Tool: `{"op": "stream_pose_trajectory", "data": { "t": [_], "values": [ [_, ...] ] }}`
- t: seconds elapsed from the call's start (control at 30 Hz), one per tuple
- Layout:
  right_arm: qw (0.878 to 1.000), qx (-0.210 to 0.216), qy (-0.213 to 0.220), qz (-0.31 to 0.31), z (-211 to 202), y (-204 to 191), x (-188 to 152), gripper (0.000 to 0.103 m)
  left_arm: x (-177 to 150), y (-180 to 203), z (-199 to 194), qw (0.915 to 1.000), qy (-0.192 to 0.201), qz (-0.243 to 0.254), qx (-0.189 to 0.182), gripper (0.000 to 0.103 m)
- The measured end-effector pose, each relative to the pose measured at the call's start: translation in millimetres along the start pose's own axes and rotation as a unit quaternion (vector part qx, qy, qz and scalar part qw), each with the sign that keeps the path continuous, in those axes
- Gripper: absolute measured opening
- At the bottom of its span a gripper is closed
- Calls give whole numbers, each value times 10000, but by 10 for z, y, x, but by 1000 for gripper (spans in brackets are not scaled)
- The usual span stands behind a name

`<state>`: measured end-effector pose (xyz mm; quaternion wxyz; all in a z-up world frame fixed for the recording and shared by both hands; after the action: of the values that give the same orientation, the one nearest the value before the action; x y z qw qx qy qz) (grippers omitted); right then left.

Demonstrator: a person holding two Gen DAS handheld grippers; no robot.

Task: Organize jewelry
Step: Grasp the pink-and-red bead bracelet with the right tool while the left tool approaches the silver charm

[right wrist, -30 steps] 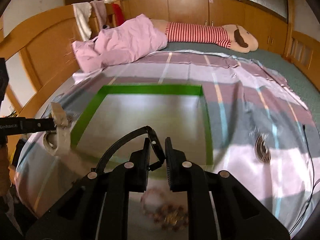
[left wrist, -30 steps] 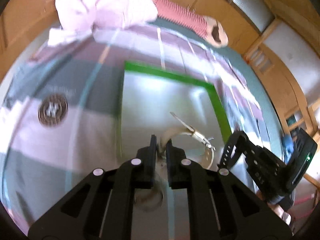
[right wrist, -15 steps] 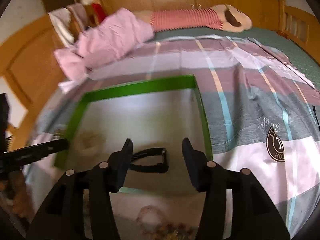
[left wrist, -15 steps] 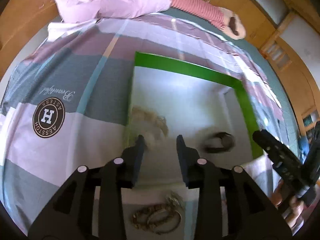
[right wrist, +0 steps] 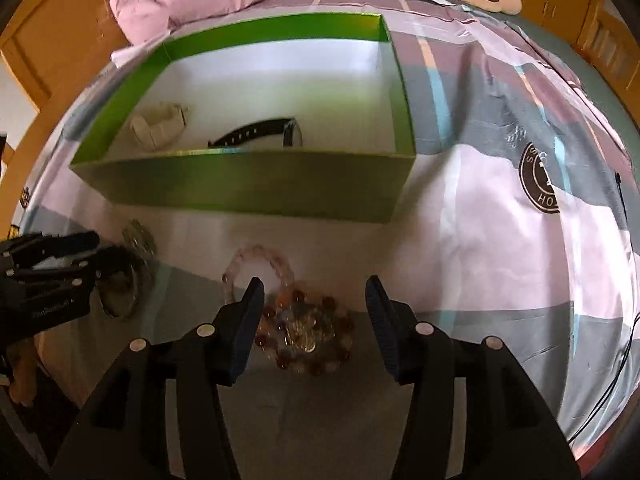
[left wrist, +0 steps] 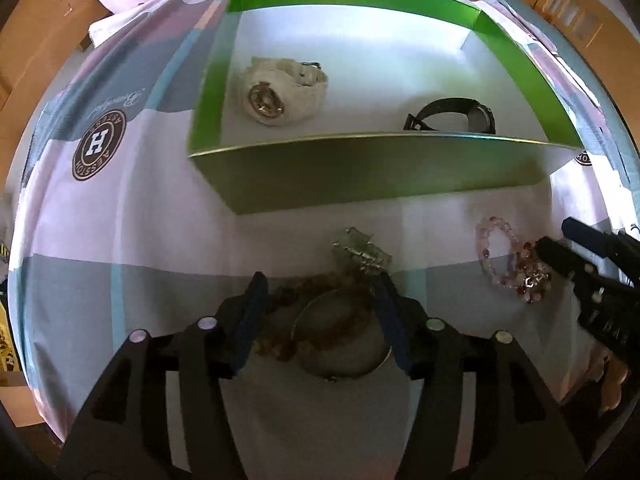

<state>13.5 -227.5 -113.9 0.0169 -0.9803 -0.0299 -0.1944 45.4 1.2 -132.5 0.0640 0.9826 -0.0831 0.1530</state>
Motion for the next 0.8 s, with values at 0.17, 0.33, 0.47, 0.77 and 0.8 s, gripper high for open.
{"op": "stream_pose_trajectory", "data": {
  "t": [0.17, 0.33, 0.47, 0.77, 0.8],
  "values": [
    [9998, 58, -175, 12, 49, 21, -118, 61, -2, -21, -18, 10000, 9, 2, -8, 64],
    [9989, 80, -398, 231, 128, 129, -249, 61, 2, -69, -21, 9999, -77, -76, -19, 64],
    [9983, 252, -393, 335, 35, 221, -220, 61, 8, -77, -52, 9999, -61, -79, -46, 67],
    [9976, -346, -556, -207, 129, 200, -371, 52, -21, -38, -62, 10000, -92, -1, 7, 68],
    [9974, -394, -527, -291, 134, 161, -376, 47, -22, -24, -57, 10000, -92, 15, 11, 68]
  ]
}}
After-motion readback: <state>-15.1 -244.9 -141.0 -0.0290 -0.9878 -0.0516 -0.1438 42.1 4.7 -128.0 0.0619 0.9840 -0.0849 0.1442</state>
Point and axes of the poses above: each gripper's, at about its wrist camera, not at the fingertips, and z roughly the way its jaws point, y to its right, x to its top, the point moved 7 cm from there along z, roughly the way its jaws point, and after that the axes turned 3 degrees about -x, right-handed, at the moved point
